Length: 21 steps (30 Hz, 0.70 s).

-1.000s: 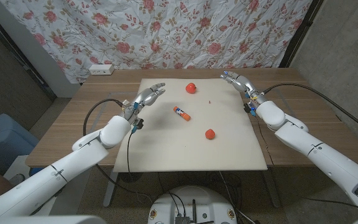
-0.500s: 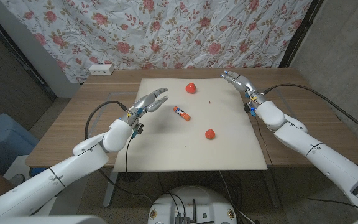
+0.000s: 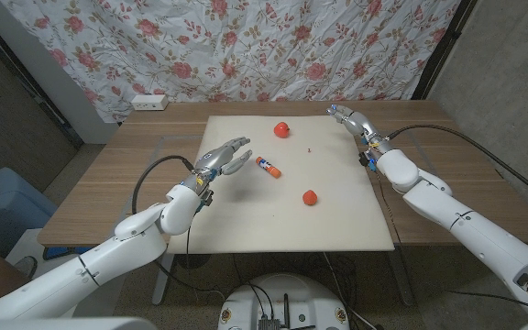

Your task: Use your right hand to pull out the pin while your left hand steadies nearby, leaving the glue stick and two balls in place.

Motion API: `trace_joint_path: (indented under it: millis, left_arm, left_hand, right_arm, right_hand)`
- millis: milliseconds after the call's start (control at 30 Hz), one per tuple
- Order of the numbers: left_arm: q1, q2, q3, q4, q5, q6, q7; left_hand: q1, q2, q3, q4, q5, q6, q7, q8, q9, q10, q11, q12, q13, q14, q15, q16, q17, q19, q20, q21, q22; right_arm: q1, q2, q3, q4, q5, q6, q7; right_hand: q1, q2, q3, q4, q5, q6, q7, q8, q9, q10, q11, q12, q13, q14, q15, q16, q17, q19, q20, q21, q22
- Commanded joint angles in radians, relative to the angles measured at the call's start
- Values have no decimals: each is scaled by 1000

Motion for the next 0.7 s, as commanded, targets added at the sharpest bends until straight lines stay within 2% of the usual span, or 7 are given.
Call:
trace_joint_path:
  millis: [33, 500, 700]
  left_arm:
    - [-3, -25, 55, -11, 122, 86, 2]
    - [16, -17, 86, -26, 173, 133, -36]
    - [12, -4, 104, -33, 200, 148, -77]
  left_hand:
    - [-16, 104, 0, 9, 3, 4, -4, -1, 1, 4, -2, -2, 5, -1, -11, 2, 5, -7, -31, -5, 2]
    - [-32, 102, -13, 14, 5, -2, -11, -4, 1, 4, -6, -4, 5, -11, -14, 0, 5, -31, -42, -11, 3]
    - [-41, 104, -26, 16, 7, -35, -29, -13, 1, -6, -15, -8, 5, -31, -21, -5, 6, -65, -46, -16, 4]
  right_arm:
    - [7, 12, -8, 14, 4, -4, -3]
    - [7, 20, -12, 23, 5, 0, -11]
    - [6, 20, -13, 25, 4, 4, -13]
  right_hand:
    - [-4, -1, -1, 1, 1, 8, -1, 0, 4, 5, -8, 9, 1, 2, -6, 6, 2, 2, -2, 4, 2]
    - [-4, 2, -2, -3, 1, 12, -1, 0, 4, 7, -8, 9, 1, 2, -5, 6, 1, 3, -3, 4, 2]
    - [-4, 3, -2, -4, 1, 14, -1, 0, 4, 7, -7, 9, 1, 2, -5, 6, 0, 3, -3, 4, 2]
